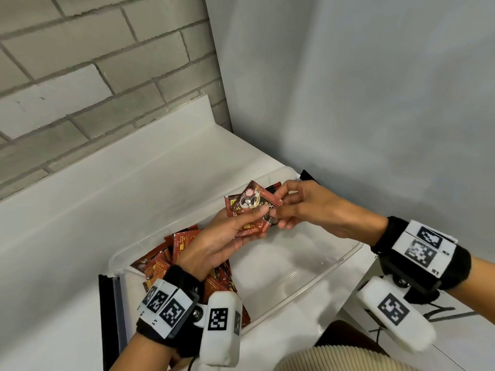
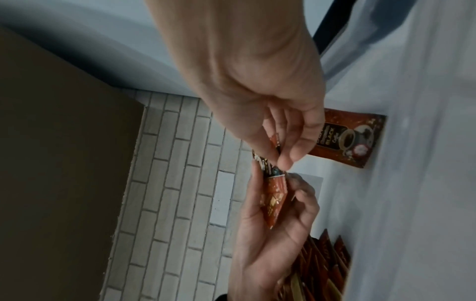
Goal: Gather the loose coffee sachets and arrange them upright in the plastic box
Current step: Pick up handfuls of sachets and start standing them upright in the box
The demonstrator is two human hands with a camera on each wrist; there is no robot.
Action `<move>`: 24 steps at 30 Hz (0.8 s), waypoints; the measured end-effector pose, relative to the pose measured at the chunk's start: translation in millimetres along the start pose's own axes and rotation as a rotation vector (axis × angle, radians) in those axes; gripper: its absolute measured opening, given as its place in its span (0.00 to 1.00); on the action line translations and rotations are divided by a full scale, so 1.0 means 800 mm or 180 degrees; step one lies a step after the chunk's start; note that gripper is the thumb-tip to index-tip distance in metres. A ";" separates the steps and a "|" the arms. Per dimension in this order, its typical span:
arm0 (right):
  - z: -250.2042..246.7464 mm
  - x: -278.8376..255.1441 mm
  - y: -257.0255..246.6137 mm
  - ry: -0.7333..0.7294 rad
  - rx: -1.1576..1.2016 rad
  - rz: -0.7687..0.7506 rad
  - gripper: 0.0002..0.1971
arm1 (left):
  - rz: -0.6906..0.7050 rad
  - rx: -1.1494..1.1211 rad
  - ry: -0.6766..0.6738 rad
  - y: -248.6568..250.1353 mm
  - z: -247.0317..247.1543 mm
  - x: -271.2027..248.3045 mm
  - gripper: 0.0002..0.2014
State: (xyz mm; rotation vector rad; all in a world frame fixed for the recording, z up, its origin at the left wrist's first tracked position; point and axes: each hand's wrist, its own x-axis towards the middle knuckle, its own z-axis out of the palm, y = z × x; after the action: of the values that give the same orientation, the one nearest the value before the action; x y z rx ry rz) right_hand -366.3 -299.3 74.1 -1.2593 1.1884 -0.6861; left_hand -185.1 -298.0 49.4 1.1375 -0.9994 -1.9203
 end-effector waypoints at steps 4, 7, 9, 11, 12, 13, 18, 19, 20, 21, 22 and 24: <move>-0.008 0.004 -0.010 0.0186 -0.0365 -0.0253 0.10 | -0.0036 -0.0165 -0.0017 0.002 0.001 0.000 0.13; -0.010 0.006 -0.020 0.0069 -0.0608 -0.0394 0.15 | -0.0008 -0.0209 -0.0071 0.002 0.002 0.001 0.13; -0.011 0.007 -0.026 0.0020 -0.0762 -0.0414 0.17 | 0.0074 -0.0147 -0.0137 0.002 0.003 0.001 0.14; -0.014 0.011 -0.029 0.0032 -0.0786 -0.0381 0.17 | 0.0184 -0.0123 -0.0154 0.002 0.001 0.000 0.14; -0.017 0.013 -0.029 0.0021 -0.0753 -0.0307 0.17 | 0.0232 -0.0132 -0.0153 0.003 0.000 0.000 0.15; -0.021 0.015 -0.029 -0.0012 -0.0732 -0.0207 0.16 | 0.0260 -0.0144 -0.0145 0.003 -0.001 0.000 0.15; -0.042 0.017 -0.033 -0.0235 -0.0933 -0.0088 0.09 | -0.0029 -0.0041 -0.0237 -0.003 0.000 0.001 0.13; -0.048 0.018 -0.035 -0.0189 -0.0953 -0.0124 0.08 | -0.0157 0.0008 -0.0344 -0.004 0.001 0.000 0.12; -0.055 0.019 -0.039 -0.0123 -0.0961 -0.0160 0.06 | -0.0276 0.0071 -0.0482 -0.006 0.002 -0.002 0.11; -0.063 0.021 -0.043 -0.0055 -0.0997 -0.0202 0.05 | -0.0379 0.0138 -0.0642 -0.007 0.002 -0.004 0.11; -0.069 0.023 -0.048 0.0007 -0.1064 -0.0244 0.06 | -0.0476 0.0196 -0.0823 -0.009 0.003 -0.005 0.11; -0.078 0.028 -0.055 0.0070 -0.1258 -0.0301 0.07 | -0.0691 0.0258 -0.1275 -0.013 0.005 -0.008 0.11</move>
State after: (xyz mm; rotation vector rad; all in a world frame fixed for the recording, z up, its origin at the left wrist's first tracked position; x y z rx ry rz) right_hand -408.5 -351.6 116.4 -1.6485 1.3313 -0.5491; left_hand -188.3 -286.7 43.8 0.9550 -1.2130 -2.3630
